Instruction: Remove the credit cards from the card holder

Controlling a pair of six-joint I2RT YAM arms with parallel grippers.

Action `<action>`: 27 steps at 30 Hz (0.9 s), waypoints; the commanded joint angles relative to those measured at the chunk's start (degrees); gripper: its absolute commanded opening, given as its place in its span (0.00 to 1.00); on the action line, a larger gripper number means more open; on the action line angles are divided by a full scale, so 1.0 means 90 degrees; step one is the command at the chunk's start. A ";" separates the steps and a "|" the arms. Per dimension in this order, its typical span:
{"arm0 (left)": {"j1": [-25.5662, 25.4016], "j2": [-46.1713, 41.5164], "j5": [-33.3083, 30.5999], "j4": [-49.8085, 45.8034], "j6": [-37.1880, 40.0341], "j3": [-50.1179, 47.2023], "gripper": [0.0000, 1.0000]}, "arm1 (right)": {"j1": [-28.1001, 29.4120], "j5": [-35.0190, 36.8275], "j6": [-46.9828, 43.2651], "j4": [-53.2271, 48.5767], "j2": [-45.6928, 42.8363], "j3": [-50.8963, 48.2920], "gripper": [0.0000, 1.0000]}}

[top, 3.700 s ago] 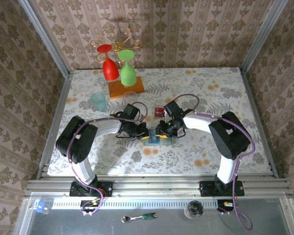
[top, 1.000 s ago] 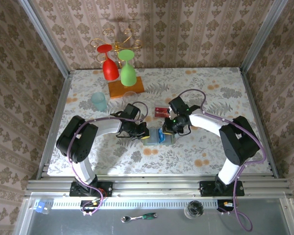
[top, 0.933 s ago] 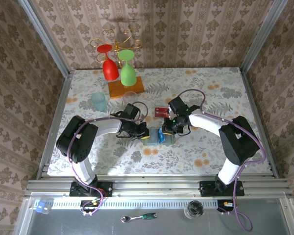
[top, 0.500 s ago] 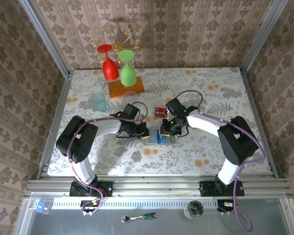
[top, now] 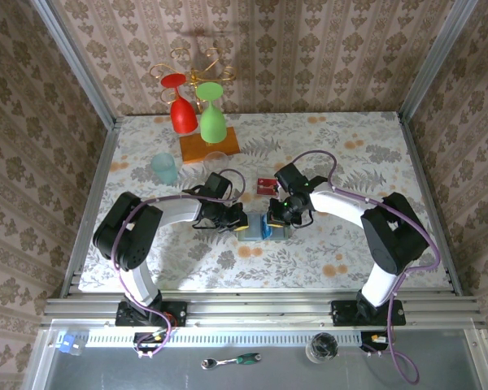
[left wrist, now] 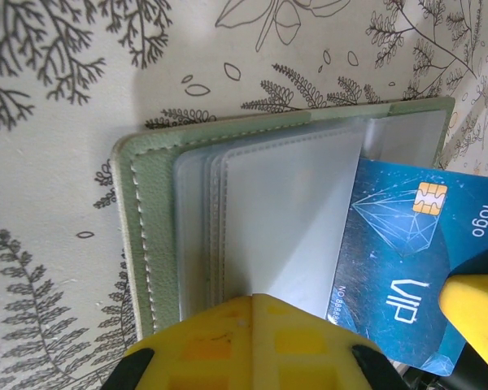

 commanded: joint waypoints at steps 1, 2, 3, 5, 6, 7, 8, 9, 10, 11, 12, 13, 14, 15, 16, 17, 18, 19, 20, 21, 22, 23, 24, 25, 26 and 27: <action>0.0034 -0.0150 -0.0085 -0.0190 0.0003 -0.0123 0.00 | 0.0037 0.0262 0.0001 -0.0259 -0.0220 0.0185 0.06; 0.0035 -0.0154 -0.0085 -0.0191 -0.0004 -0.0118 0.00 | 0.0037 0.0301 -0.0047 -0.0312 -0.0256 0.0214 0.06; 0.0034 -0.0169 -0.0085 -0.0192 -0.0005 -0.0112 0.00 | 0.0037 0.0348 -0.0112 -0.0344 -0.0292 0.0256 0.06; 0.0049 -0.0181 -0.0085 -0.0201 -0.0021 -0.0104 0.00 | 0.0020 0.0428 -0.0257 -0.0601 -0.0352 0.0343 0.05; 0.0044 -0.0192 -0.0081 -0.0201 -0.0015 -0.0088 0.00 | 0.0009 0.0471 -0.0339 -0.0685 -0.0379 0.0397 0.05; 0.0044 -0.0201 -0.0076 -0.0209 -0.0016 -0.0075 0.00 | -0.0009 0.0501 -0.0422 -0.0745 -0.0404 0.0432 0.05; 0.0044 -0.0206 -0.0076 -0.0202 -0.0019 -0.0064 0.00 | -0.0030 0.0518 -0.0536 -0.0808 -0.0419 0.0471 0.04; 0.0044 -0.0227 -0.0081 -0.0211 -0.0016 -0.0047 0.00 | -0.0054 0.0524 -0.0669 -0.0859 -0.0455 0.0507 0.04; 0.0044 -0.0237 -0.0066 -0.0211 -0.0016 -0.0033 0.00 | -0.0069 0.0538 -0.0786 -0.0877 -0.0485 0.0521 0.04; 0.0052 -0.0264 -0.0068 -0.0221 -0.0009 -0.0002 0.00 | -0.0097 0.0533 -0.0967 -0.0898 -0.0505 0.0550 0.04; 0.0054 -0.0281 -0.0065 -0.0245 0.0003 0.0022 0.00 | -0.0117 0.0530 -0.1177 -0.0944 -0.0534 0.0580 0.04; 0.0059 -0.0298 -0.0066 -0.0272 0.0013 0.0050 0.01 | -0.0133 0.0524 -0.1336 -0.0972 -0.0529 0.0618 0.04; 0.0068 -0.0315 -0.0065 -0.0298 0.0028 0.0076 0.01 | -0.0153 0.0491 -0.1624 -0.1012 -0.0535 0.0655 0.04; 0.0080 -0.0322 -0.0066 -0.0347 0.0042 0.0108 0.01 | -0.0158 0.0468 -0.1938 -0.1050 -0.0536 0.0702 0.04; 0.0097 -0.0344 -0.0065 -0.0371 0.0052 0.0132 0.02 | -0.0168 0.0472 -0.2230 -0.1093 -0.0527 0.0753 0.04; 0.0102 -0.0358 -0.0065 -0.0400 0.0060 0.0157 0.02 | -0.0175 0.0486 -0.2571 -0.1195 -0.0494 0.0832 0.04; 0.0121 -0.0378 -0.0070 -0.0430 0.0057 0.0176 0.02 | -0.0178 0.0510 -0.2920 -0.1334 -0.0456 0.0926 0.04; 0.0130 -0.0396 -0.0066 -0.0450 0.0073 0.0181 0.03 | -0.0182 0.0539 -0.3216 -0.1475 -0.0403 0.1017 0.04; 0.0151 -0.0417 -0.0076 -0.0462 0.0080 0.0190 0.03 | -0.0187 0.0567 -0.3575 -0.1634 -0.0328 0.1149 0.04; 0.0165 -0.0439 -0.0085 -0.0474 0.0073 0.0192 0.03 | -0.0188 0.0559 -0.3978 -0.1783 -0.0249 0.1249 0.04; 0.0179 -0.0457 -0.0097 -0.0475 0.0075 0.0196 0.03 | -0.0187 0.0570 -0.4311 -0.1892 -0.0186 0.1328 0.04; 0.0200 -0.0470 -0.0095 -0.0474 0.0074 0.0198 0.04 | -0.0188 0.0630 -0.4651 -0.1986 -0.0122 0.1418 0.04; 0.0209 -0.0486 -0.0095 -0.0485 0.0087 0.0196 0.04 | -0.0188 0.0723 -0.4996 -0.2088 -0.0051 0.1509 0.04; 0.0235 -0.0502 -0.0103 -0.0498 0.0091 0.0200 0.04 | -0.0188 0.0778 -0.5281 -0.2178 0.0032 0.1615 0.04; 0.0256 -0.0514 -0.0105 -0.0522 0.0100 0.0194 0.04 | -0.0188 0.0801 -0.5654 -0.2313 0.0110 0.1724 0.03; 0.0282 -0.0548 -0.0105 -0.0527 0.0111 0.0182 0.04 | -0.0196 0.0802 -0.6007 -0.2414 0.0189 0.1824 0.02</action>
